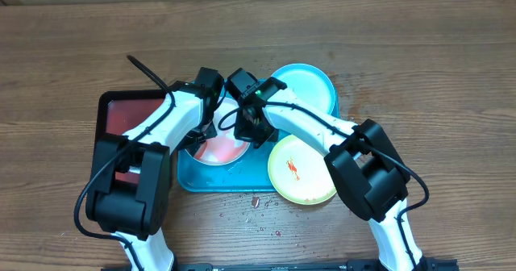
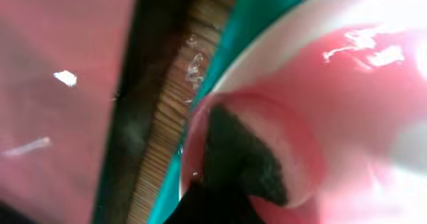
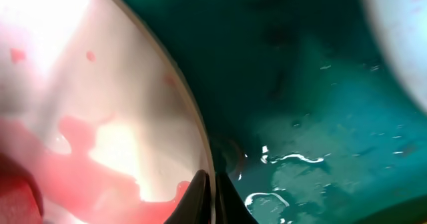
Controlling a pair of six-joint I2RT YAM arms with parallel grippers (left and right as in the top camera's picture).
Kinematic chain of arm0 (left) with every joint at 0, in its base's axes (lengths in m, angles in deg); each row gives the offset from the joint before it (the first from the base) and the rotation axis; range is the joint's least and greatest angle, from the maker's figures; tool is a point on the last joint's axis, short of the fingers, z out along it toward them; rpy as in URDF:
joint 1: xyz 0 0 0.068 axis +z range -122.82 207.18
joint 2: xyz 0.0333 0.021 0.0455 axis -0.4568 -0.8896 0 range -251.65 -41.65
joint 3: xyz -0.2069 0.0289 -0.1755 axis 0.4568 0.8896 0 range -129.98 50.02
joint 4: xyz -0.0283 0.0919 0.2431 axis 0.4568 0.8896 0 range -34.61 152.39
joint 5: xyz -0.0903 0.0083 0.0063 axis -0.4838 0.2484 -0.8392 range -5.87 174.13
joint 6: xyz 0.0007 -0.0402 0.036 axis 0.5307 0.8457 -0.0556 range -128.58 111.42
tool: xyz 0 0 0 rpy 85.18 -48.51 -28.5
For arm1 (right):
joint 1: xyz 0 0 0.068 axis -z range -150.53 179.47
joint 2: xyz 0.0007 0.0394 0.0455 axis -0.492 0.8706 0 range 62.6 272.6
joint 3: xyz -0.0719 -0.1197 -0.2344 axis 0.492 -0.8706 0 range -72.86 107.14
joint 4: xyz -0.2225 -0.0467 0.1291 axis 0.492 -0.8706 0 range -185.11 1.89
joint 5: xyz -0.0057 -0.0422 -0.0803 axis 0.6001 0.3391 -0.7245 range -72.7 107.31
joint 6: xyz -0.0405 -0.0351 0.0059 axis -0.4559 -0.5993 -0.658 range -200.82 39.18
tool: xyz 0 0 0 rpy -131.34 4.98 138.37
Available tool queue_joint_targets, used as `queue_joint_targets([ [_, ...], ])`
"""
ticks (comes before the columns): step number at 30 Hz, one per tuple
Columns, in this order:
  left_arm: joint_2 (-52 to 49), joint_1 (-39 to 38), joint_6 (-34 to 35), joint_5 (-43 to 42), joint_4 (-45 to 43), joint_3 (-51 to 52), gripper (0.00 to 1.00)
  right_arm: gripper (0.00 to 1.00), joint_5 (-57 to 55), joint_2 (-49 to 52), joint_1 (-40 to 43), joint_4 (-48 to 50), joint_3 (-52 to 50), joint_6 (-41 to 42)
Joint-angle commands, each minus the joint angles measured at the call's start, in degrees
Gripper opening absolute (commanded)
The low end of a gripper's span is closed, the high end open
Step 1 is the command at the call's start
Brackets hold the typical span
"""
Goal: Clean dirty plates on tray and stack at the side
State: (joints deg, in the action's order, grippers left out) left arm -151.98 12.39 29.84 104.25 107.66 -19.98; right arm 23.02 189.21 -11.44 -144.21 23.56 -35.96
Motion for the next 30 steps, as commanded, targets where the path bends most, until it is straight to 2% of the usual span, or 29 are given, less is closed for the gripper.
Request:
queue_joint_targets([
  [1, -2.4, 1.9, -0.5, 11.1, -0.7, 2.0, 0.04, 0.04, -5.7, 1.7, 1.0, -1.9, -1.2, -0.4],
  [4, -2.4, 1.9, -11.0, -2.5, -1.7, 2.0, 0.04, 0.04, -5.7, 1.7, 1.0, -1.9, -1.2, -0.4],
  [6, -2.4, 1.9, -18.9, -13.8, -1.7, 2.0, 0.04, 0.04, -5.7, 1.7, 1.0, -1.9, -1.2, -0.4],
  [10, -2.4, 1.9, -36.6, -41.8, 0.5, 2.0, 0.04, 0.04, -5.7, 1.7, 1.0, -1.9, -1.2, -0.4],
  [12, -2.4, 1.9, -42.4, -50.4, 2.4, 2.0, 0.04, 0.04, -5.7, 1.7, 1.0, -1.9, -1.2, -0.4],
  [14, -2.4, 2.1, -43.0, -51.4, 3.3, 2.0, 0.04, 0.04, -5.7, 1.7, 1.0, -2.0, -1.2, -0.4],
  [18, -2.4, 4.1, -34.6, -47.9, 1.7, 0.9, 0.04, 0.04, -5.4, 1.7, 1.0, -2.9, -1.2, -1.5],
  [21, -2.4, 6.4, -31.9, -47.5, 2.5, -3.2, 0.04, 0.04, -4.1, 1.7, 1.0, -3.0, -1.2, -1.9],
  [24, -2.4, 8.5, -31.5, -45.5, 6.3, -10.2, 0.04, 0.04, -2.5, 1.7, 1.0, -2.6, -1.2, -3.7],
  [30, -2.4, 10.4, -29.4, -33.0, 19.3, -31.7, 0.04, 0.04, -1.3, 1.7, 1.0, -2.3, -1.2, -4.9],
])
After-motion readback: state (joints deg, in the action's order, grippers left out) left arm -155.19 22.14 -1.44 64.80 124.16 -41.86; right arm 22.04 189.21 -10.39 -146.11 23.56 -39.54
